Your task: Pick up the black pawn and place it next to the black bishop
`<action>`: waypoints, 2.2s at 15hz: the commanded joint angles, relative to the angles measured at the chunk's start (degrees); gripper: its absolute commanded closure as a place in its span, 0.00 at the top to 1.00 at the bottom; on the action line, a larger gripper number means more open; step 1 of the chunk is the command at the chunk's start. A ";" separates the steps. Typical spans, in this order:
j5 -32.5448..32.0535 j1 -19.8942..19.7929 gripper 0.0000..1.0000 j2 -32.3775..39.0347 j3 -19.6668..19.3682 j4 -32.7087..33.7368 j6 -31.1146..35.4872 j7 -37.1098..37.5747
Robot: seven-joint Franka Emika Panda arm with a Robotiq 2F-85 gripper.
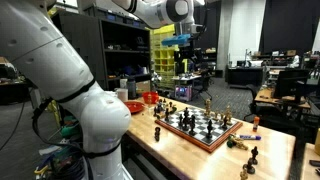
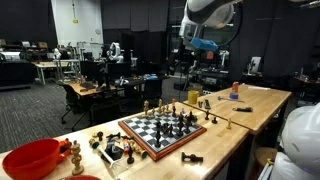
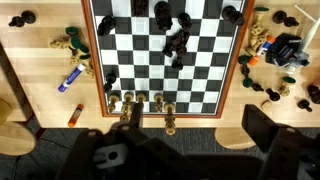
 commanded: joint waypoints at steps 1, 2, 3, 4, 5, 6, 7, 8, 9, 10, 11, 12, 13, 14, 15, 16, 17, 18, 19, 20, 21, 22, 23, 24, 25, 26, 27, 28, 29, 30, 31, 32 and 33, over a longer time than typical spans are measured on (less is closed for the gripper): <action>0.15 -0.29 1.00 0.04 0.22 0.16 -0.14 -0.14; 0.15 -0.29 1.00 0.04 0.22 0.20 -0.14 -0.14; 0.15 -0.29 1.00 0.03 0.22 0.22 -0.14 -0.14; 0.15 -0.29 1.00 0.02 0.22 0.23 -0.14 -0.14; 0.15 -0.29 1.00 0.02 0.22 0.24 -0.14 -0.14; 0.15 -0.29 1.00 0.02 0.22 0.24 -0.14 -0.14; 0.15 -0.29 1.00 0.02 0.22 0.24 -0.14 -0.14; 0.15 -0.29 1.00 0.02 0.22 0.24 -0.14 -0.14; 0.15 -0.29 1.00 0.02 0.22 0.24 -0.14 -0.14; 0.15 -0.29 1.00 0.02 0.22 0.24 -0.14 -0.14; 0.15 -0.29 1.00 0.02 0.22 0.24 -0.14 -0.14; 0.15 -0.29 1.00 0.02 0.22 0.24 -0.14 -0.14; 0.15 -0.29 1.00 0.02 0.22 0.24 -0.14 -0.14; 0.15 -0.29 1.00 0.02 0.22 0.24 -0.14 -0.14; 0.15 -0.29 1.00 0.02 0.22 0.24 -0.14 -0.14; 0.15 -0.29 1.00 0.02 0.22 0.24 -0.14 -0.14; 0.15 -0.29 1.00 0.02 0.22 0.24 -0.14 -0.14; 0.15 -0.29 1.00 0.02 0.22 0.24 -0.14 -0.14; 0.15 -0.29 1.00 0.02 0.22 0.24 -0.14 -0.14; 0.15 -0.29 1.00 0.02 0.22 0.24 -0.14 -0.14; 0.15 -0.29 1.00 0.02 0.22 0.24 -0.14 -0.14; 0.15 -0.29 1.00 0.02 0.22 0.24 -0.14 -0.14; 0.15 -0.29 1.00 0.02 0.22 0.24 -0.14 -0.14; 0.15 -0.29 1.00 0.02 0.22 0.24 -0.14 -0.14; 0.15 -0.29 1.00 0.02 0.22 0.24 -0.14 -0.14; 0.15 -0.29 1.00 0.02 0.22 0.24 -0.14 -0.14; 0.15 -0.29 1.00 0.02 0.22 0.24 -0.14 -0.14; 0.15 -0.29 1.00 0.02 0.22 0.24 -0.14 -0.14; -0.13 -0.02 1.00 -0.46 0.88 -0.29 -0.06 0.09; -0.73 0.25 1.00 -1.02 2.12 -0.97 0.20 0.89; -1.05 0.58 1.00 -1.31 3.19 -1.39 0.21 1.41; -1.47 0.98 1.00 -1.77 5.00 -2.19 0.75 2.87; -1.65 1.47 1.00 -2.05 6.57 -2.73 1.16 4.14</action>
